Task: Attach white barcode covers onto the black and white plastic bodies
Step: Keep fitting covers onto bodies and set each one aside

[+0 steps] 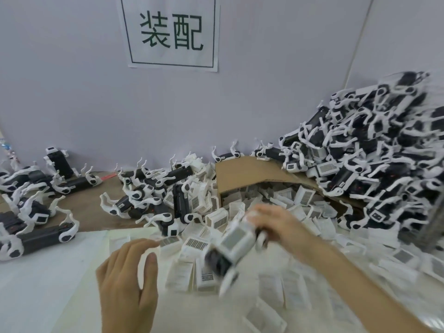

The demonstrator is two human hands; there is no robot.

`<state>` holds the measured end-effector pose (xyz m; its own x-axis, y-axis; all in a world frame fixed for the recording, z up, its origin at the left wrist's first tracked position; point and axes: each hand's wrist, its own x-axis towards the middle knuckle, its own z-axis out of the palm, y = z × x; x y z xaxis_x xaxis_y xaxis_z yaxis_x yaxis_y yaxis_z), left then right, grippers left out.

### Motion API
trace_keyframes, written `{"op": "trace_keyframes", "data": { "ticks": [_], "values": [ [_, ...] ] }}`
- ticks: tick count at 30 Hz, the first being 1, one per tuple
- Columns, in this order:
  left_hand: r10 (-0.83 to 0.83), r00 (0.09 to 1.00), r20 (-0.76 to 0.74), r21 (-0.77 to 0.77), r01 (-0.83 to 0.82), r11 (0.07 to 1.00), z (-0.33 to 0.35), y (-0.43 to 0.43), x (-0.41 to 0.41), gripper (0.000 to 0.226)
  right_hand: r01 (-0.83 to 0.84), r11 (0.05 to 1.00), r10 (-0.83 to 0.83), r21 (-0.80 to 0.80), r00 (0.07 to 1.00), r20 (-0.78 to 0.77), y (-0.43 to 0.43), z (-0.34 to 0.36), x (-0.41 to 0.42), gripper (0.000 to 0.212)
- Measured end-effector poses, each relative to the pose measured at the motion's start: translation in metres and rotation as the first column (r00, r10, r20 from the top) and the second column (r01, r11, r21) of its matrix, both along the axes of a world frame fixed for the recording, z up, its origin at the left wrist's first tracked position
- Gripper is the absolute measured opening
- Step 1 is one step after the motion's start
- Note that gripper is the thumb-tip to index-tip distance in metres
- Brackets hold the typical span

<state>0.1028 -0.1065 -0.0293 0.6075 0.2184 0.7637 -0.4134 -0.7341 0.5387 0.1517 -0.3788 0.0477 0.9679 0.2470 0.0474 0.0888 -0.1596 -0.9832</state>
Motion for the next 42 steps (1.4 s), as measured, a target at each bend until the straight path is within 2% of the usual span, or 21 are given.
{"op": "trace_keyframes", "data": {
  "ticks": [1,2,3,4,5,7,8,10,12,16,18,20,22,24,27,31,33,35,37,39,42],
  "values": [
    [0.000,1.000,-0.004,-0.009,0.000,1.000,0.000,-0.001,0.000,0.033,0.171,0.985,-0.170,-0.014,0.983,0.066,-0.016,0.022,0.017,0.005],
    [-0.005,1.000,-0.007,-0.019,0.005,1.000,0.001,-0.003,0.000,0.033,0.381,0.924,-0.381,0.019,0.917,0.118,-0.032,0.052,0.031,0.015],
    [-0.015,1.000,-0.013,-0.027,0.015,1.000,0.002,-0.005,-0.001,0.034,0.514,0.843,-0.537,0.158,0.823,0.186,-0.050,0.086,0.041,0.019],
    [-0.027,0.999,-0.025,-0.028,0.026,0.999,0.002,-0.007,-0.001,0.034,0.514,0.764,-0.611,0.389,0.771,0.179,-0.070,0.118,0.049,0.013],
    [-0.037,0.998,-0.041,-0.020,0.037,0.999,0.001,-0.008,-0.002,0.035,0.511,0.683,-0.662,0.521,0.735,0.147,-0.085,0.145,0.056,0.017],
    [-0.063,0.996,-0.066,-0.007,0.063,0.998,-0.001,-0.009,-0.002,0.036,0.602,0.635,-0.744,0.484,0.646,0.172,-0.105,0.174,0.064,0.057],
    [-0.085,0.993,-0.076,-0.010,0.084,0.996,-0.001,-0.009,-0.001,0.037,0.681,0.651,-0.757,0.336,0.612,0.227,-0.103,0.176,0.065,0.066],
    [-0.130,0.985,-0.112,0.001,0.131,0.991,-0.003,-0.007,0.003,0.040,0.747,0.664,-0.688,0.039,0.590,0.423,-0.088,0.149,0.057,0.059],
    [-0.163,0.971,-0.177,0.038,0.172,0.984,-0.005,-0.006,0.004,0.045,0.702,0.701,-0.553,-0.125,0.646,0.526,-0.065,0.092,0.038,0.049],
    [-0.156,0.898,-0.412,0.103,0.216,0.971,-0.014,-0.005,0.005,0.067,0.627,0.710,-0.434,-0.320,0.747,0.503,-0.032,-0.030,0.001,0.041],
    [-0.127,0.861,-0.492,0.145,0.224,0.964,-0.018,-0.004,0.006,0.074,0.598,0.597,-0.389,-0.534,0.799,0.459,-0.023,-0.072,-0.007,0.046],
    [-0.099,0.838,-0.536,0.181,0.229,0.957,-0.022,-0.003,0.007,0.057,0.521,0.425,-0.288,-0.740,0.853,0.435,-0.020,-0.093,-0.010,0.046],
    [-0.103,0.824,-0.557,0.162,0.230,0.960,-0.024,-0.002,0.006,0.045,0.472,0.464,-0.213,-0.749,0.881,0.423,-0.017,-0.091,-0.012,0.027],
    [-0.092,0.805,-0.586,0.166,0.230,0.959,-0.026,-0.001,0.005,0.047,0.448,0.502,-0.180,-0.740,0.891,0.417,-0.015,-0.086,-0.013,0.017],
    [-0.100,0.793,-0.601,0.134,0.223,0.966,-0.029,0.002,0.005,0.049,0.436,0.513,-0.150,-0.739,0.894,0.423,-0.015,-0.085,-0.014,0.024],
    [-0.147,0.838,-0.526,-0.028,0.155,0.987,-0.027,0.007,0.012,0.051,0.425,0.754,-0.174,-0.501,0.865,0.471,-0.014,-0.085,-0.014,0.046],
    [-0.184,0.842,-0.507,-0.173,0.109,0.979,-0.026,0.011,0.018,0.055,0.390,0.800,-0.148,-0.456,0.865,0.480,-0.013,-0.085,-0.013,0.049],
    [-0.177,0.845,-0.504,-0.237,0.062,0.970,-0.024,0.015,0.026,0.056,0.315,0.816,-0.074,-0.485,0.889,0.452,-0.010,-0.084,-0.014,0.050],
    [-0.097,0.856,-0.509,-0.191,-0.002,0.982,-0.018,0.017,0.035,0.055,0.276,0.798,-0.020,-0.536,0.901,0.434,-0.010,-0.083,-0.016,0.051],
    [0.006,0.864,-0.503,-0.096,-0.063,0.993,-0.010,0.016,0.048,0.053,0.338,0.699,-0.011,-0.630,0.886,0.463,-0.014,-0.080,-0.015,0.049],
    [0.105,0.845,-0.525,0.067,-0.083,0.994,0.005,0.012,0.074,0.045,0.375,0.539,-0.081,-0.755,0.914,0.397,-0.023,-0.077,-0.015,0.059]
  ]
}}
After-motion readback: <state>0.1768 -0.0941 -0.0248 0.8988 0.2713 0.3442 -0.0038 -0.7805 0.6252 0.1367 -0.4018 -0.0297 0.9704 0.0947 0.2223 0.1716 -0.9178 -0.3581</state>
